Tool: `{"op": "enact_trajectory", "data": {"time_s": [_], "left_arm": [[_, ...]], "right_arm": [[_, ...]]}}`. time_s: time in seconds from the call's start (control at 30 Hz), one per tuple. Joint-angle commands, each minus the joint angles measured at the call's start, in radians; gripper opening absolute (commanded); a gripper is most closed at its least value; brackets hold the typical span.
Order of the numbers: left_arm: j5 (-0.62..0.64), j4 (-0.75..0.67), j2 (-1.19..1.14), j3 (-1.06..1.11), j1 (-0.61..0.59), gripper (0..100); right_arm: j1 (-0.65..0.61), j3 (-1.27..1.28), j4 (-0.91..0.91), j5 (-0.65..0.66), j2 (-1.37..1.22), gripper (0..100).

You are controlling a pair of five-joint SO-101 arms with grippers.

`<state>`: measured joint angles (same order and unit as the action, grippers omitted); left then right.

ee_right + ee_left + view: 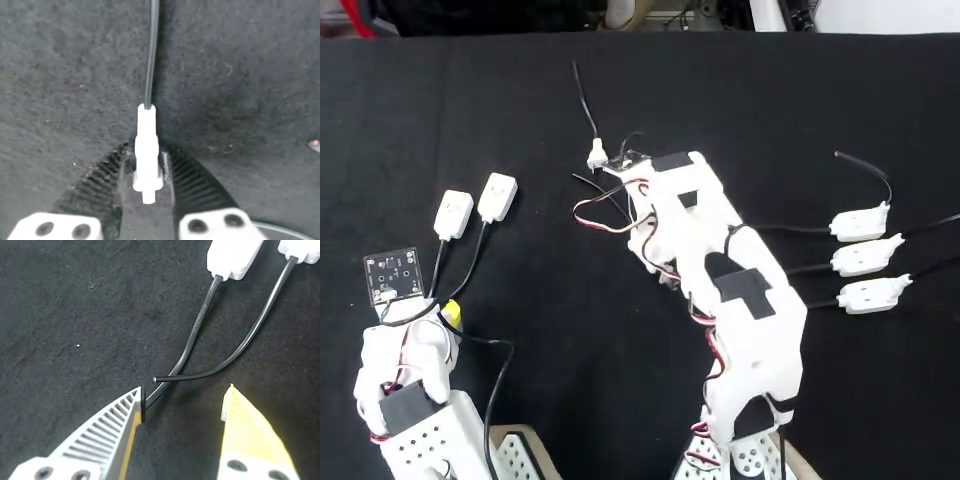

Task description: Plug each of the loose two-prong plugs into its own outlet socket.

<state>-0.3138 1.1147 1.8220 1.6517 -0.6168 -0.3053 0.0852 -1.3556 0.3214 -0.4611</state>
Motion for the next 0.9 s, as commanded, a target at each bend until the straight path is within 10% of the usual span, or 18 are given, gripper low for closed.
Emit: {"op": "enact_trajectory", "data": {"time_s": [0.0, 0.23, 0.87], "left_arm": [[-0.011, -0.014, 0.003, -0.004, 0.004, 26], [-0.011, -0.014, 0.003, -0.004, 0.004, 26], [-0.011, -0.014, 0.003, -0.002, 0.004, 26]], "right_arm": [[-0.025, -0.087, -0.009, 0.006, -0.002, 3.7], [-0.026, -0.128, -0.029, 0.003, -0.002, 13.9], [-0.054, -0.145, -0.032, 0.003, -0.004, 2.9]]}}
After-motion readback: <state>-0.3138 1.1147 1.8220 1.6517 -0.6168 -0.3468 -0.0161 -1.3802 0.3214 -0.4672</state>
